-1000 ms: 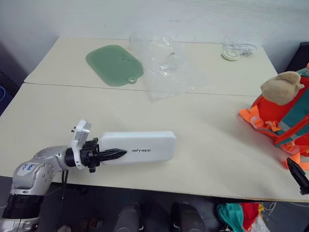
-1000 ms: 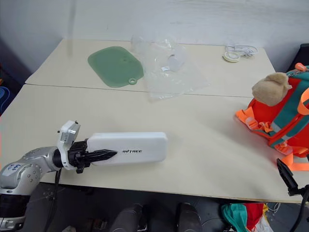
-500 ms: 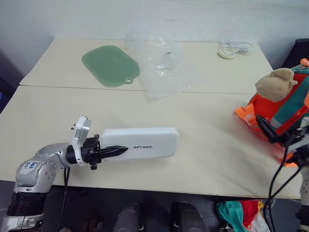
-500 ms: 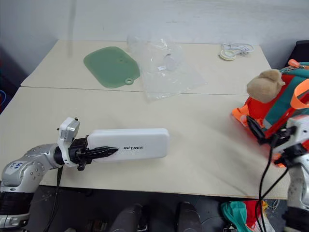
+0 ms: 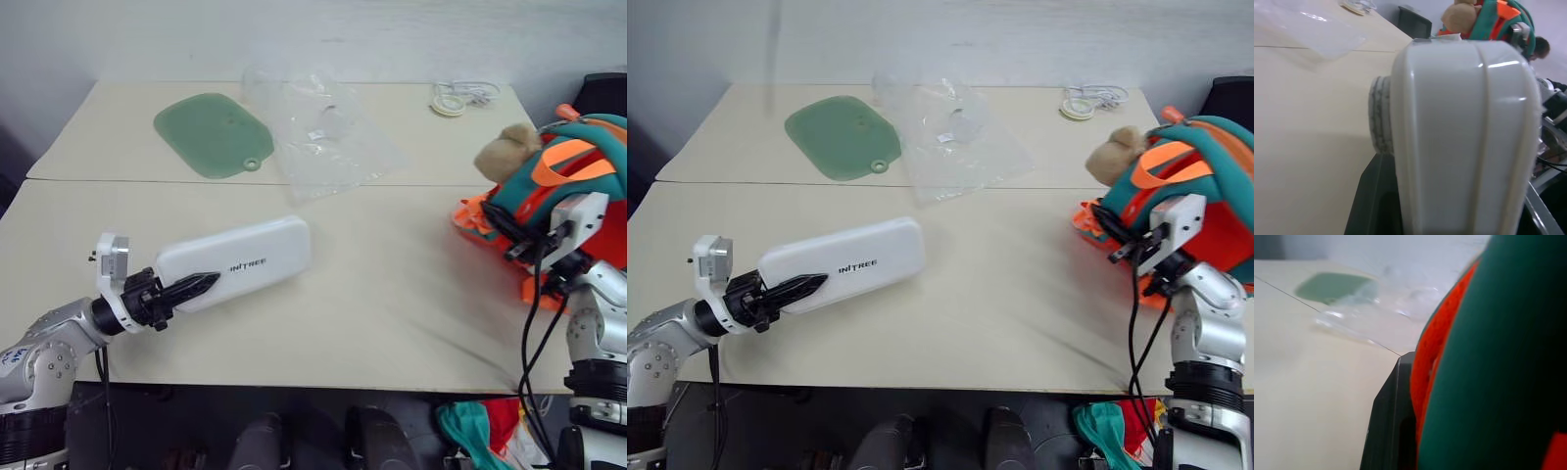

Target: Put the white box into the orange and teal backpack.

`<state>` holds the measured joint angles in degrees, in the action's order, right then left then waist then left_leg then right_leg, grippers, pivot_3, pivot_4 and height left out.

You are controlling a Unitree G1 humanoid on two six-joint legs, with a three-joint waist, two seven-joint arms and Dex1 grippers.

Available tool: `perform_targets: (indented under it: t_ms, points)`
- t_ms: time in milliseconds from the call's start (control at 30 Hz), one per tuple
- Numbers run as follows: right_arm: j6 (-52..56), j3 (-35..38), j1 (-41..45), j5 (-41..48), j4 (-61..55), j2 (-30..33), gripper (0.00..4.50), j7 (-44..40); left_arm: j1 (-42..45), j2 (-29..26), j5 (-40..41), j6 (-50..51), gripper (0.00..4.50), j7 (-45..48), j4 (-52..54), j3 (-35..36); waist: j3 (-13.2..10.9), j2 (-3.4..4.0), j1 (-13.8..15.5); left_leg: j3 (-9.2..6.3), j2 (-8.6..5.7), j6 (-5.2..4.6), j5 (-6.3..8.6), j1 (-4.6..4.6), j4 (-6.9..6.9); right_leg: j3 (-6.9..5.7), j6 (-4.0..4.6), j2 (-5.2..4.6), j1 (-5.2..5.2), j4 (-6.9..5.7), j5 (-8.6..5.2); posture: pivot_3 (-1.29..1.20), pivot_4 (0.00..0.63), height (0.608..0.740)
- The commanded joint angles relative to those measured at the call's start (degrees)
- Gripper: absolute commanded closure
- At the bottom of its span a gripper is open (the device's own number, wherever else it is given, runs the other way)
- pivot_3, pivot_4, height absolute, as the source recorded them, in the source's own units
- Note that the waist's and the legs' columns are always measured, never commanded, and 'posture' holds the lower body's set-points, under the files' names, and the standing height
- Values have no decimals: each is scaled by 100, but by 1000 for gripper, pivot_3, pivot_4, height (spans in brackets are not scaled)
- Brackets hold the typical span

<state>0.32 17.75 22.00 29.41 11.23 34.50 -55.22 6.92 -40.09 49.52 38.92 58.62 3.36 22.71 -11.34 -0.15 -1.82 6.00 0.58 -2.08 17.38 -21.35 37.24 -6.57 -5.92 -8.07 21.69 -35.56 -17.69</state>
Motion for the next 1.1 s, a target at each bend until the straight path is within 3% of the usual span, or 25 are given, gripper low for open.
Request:
perform_targets:
  t_ms: [33,267,400,533,667,867,1000,1100]
  points:
    - [482,-387,29,474,-1025,-133,4400,-250,168,-55,73,-132,3308,-67,-200,345,0,0,-3,0,4,2,1,-1,0,0,0,4,1,-1,0,0,150,740]
    - [1479,-1133,-114,1139,-2435,-351,4401,-508,369,-169,-78,-244,3308,-193,-727,523,-1,-1,15,-1,10,9,8,-9,-3,0,1,9,9,4,0,0,150,740]
    - [2448,-1422,-213,1848,-3351,-175,4401,-512,430,-303,-150,-227,3308,-130,-972,562,-2,-4,30,-2,10,11,9,-31,-3,-1,2,9,34,3,-1,0,150,740]
    - [3512,-1095,-576,2904,-4051,605,4402,-684,288,-556,-149,-150,3308,100,-1152,677,1,-11,39,-2,10,5,13,-72,5,-3,3,6,68,3,-1,0,150,740]
    - [4151,-559,-902,3567,-4018,1360,4402,-888,128,-744,83,40,3308,386,-874,828,-5,-23,43,-3,9,-3,14,-95,20,-11,3,5,80,6,-1,0,150,740]
    - [3803,-656,-1050,2713,-3478,1606,4402,-1223,302,-676,613,306,3308,347,398,811,-7,-51,58,-5,9,-5,17,-95,31,-11,3,-3,77,8,-1,0,150,740]
    - [3736,-821,-1102,2485,-3405,1517,4402,-1327,1315,-275,477,124,3308,-482,970,323,-9,-54,214,-7,8,3,15,-95,44,-12,9,-3,78,2,3,0,150,740]
    - [3703,-899,-1177,2355,-3379,1562,4402,-1460,1717,-70,166,-108,3308,-558,1038,-84,-8,-54,244,-6,7,1,11,-92,53,-10,9,1,74,-6,7,0,150,740]
